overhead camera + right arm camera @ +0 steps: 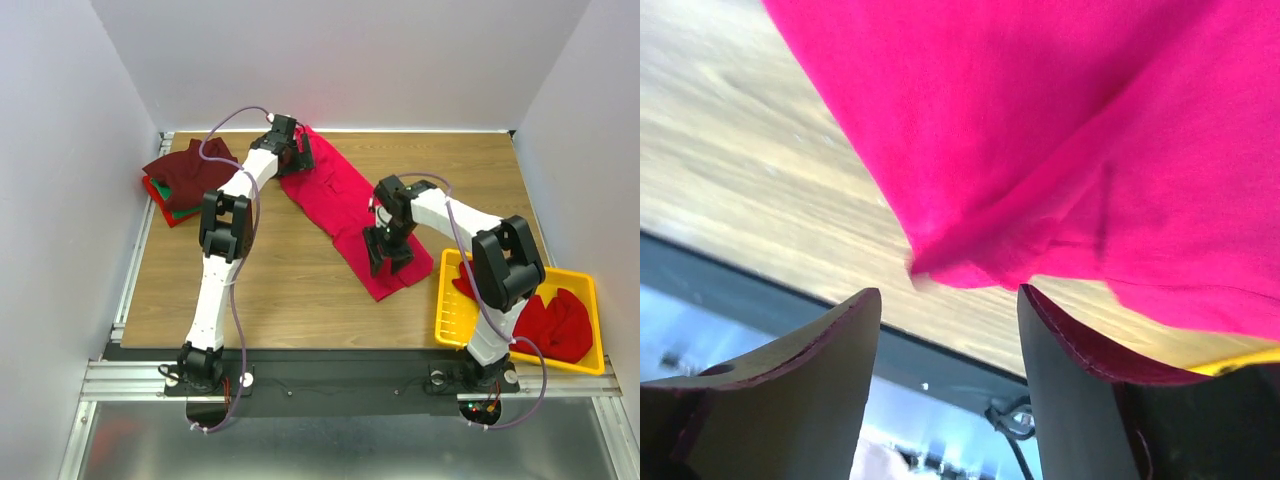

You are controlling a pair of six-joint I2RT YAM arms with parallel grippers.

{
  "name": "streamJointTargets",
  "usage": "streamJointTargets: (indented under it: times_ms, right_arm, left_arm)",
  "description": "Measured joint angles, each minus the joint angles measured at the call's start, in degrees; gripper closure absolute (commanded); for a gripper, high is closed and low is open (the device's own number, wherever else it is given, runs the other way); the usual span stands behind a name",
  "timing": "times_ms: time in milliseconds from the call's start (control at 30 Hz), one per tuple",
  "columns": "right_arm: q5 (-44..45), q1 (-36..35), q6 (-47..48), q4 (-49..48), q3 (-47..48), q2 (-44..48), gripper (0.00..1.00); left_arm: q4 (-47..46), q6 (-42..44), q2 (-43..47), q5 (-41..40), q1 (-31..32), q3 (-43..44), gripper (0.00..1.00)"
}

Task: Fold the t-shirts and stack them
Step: Fold the tshirt

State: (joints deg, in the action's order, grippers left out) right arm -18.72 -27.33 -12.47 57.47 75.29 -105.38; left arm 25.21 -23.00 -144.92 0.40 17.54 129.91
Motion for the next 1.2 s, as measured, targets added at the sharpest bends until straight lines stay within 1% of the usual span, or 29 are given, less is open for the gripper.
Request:
streamJointTargets:
  times_ms: [167, 300, 433, 600, 700, 833, 1200]
  right_arm:
    - [7.56, -0.07, -2.49, 0.39, 6.80, 1.05, 0.36]
    - [12.68, 0.76, -4.46, 0.52, 7.50, 1.81, 0.36]
    - [15.28, 1.53, -5.35, 0.63, 7.56, 1.86, 0.36]
    - [14.45, 1.60, -5.35, 0.04, 7.58, 2.71, 0.37]
    - [13.92, 0.39, -5.35, -1.22, 7.04, 4.15, 0.39]
    - [13.53, -2.36, -5.70, -3.21, 5.25, 5.40, 0.46]
    - [13.38, -4.26, -5.70, -6.54, 2.80, 3.28, 0.50]
  left_arm:
    - [-0.17, 0.09, 0.02, 0.11, 0.13, 0.00, 0.01]
    - [-0.09, 0.28, 0.26, 0.33, 0.11, 0.00, 0.01]
    - [0.31, 0.76, 1.62, 0.50, 0.15, -0.50, 0.01]
    - [0.31, 1.09, 7.78, 0.35, 0.87, -6.32, 0.01]
    - [0.11, 0.74, 9.90, 0.63, 1.99, -7.21, 0.01]
    - [0.15, -1.05, 10.05, 2.14, 3.15, -6.99, 0.01]
    - [0.04, -4.17, 9.77, 3.52, 3.74, -10.40, 0.01]
